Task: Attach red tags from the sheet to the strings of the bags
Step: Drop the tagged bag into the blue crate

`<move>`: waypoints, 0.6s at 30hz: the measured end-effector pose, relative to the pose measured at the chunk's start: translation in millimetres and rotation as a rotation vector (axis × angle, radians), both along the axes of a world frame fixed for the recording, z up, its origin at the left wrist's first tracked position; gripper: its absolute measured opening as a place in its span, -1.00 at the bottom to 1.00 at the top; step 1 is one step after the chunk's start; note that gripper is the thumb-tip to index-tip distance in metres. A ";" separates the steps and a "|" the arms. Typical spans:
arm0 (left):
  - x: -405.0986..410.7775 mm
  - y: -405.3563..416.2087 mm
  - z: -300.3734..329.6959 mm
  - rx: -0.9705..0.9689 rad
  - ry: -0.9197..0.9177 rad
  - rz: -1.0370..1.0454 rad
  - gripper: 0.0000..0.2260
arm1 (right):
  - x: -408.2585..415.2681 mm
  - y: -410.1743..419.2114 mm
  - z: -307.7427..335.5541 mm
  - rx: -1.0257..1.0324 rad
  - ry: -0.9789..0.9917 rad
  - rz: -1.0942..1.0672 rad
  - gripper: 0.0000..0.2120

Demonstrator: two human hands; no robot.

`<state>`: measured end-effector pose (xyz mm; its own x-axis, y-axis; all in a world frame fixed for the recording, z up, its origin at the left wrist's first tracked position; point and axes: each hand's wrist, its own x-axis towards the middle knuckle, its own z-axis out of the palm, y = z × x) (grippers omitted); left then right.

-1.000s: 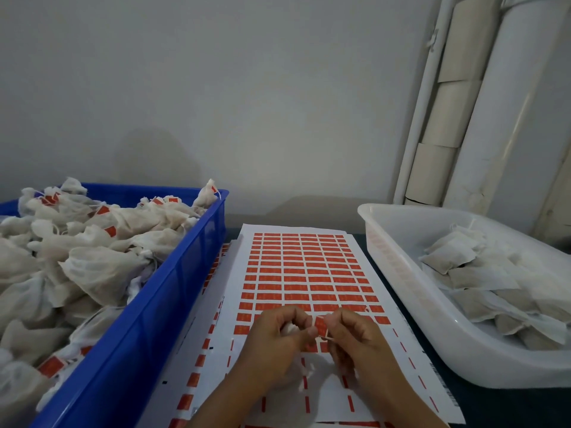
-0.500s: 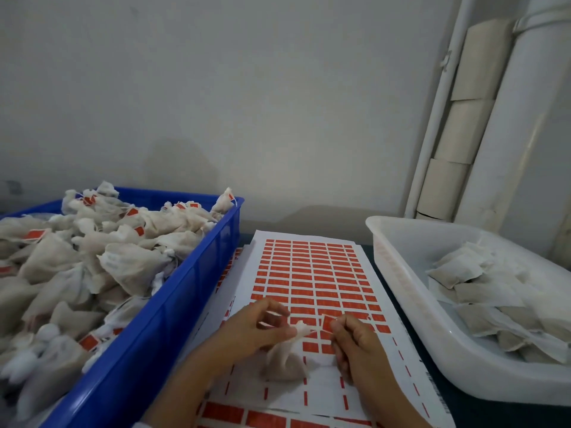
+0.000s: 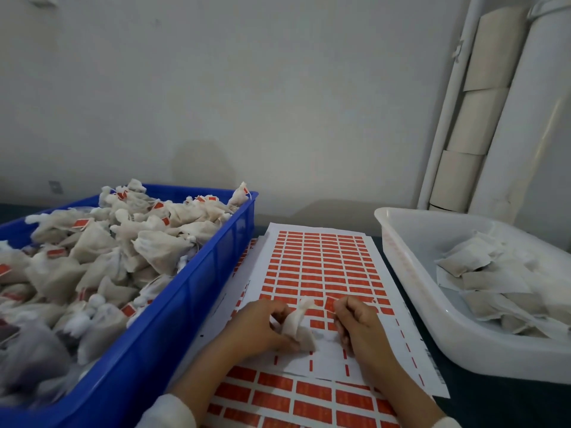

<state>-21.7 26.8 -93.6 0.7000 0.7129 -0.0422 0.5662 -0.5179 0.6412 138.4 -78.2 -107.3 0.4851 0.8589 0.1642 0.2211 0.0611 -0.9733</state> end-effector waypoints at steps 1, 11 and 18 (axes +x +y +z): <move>0.3 -0.1 -1.2 0.013 -0.004 0.012 -0.75 | 0.0 -0.2 -0.5 -0.001 -0.007 0.003 -0.74; 3.7 14.0 58.0 0.461 -0.406 0.501 -0.87 | 6.2 4.5 -3.7 -0.021 0.108 -0.042 -0.73; -41.4 82.2 127.9 0.576 -0.387 0.881 -0.86 | 6.4 7.4 -6.3 -0.038 0.050 -0.034 -0.70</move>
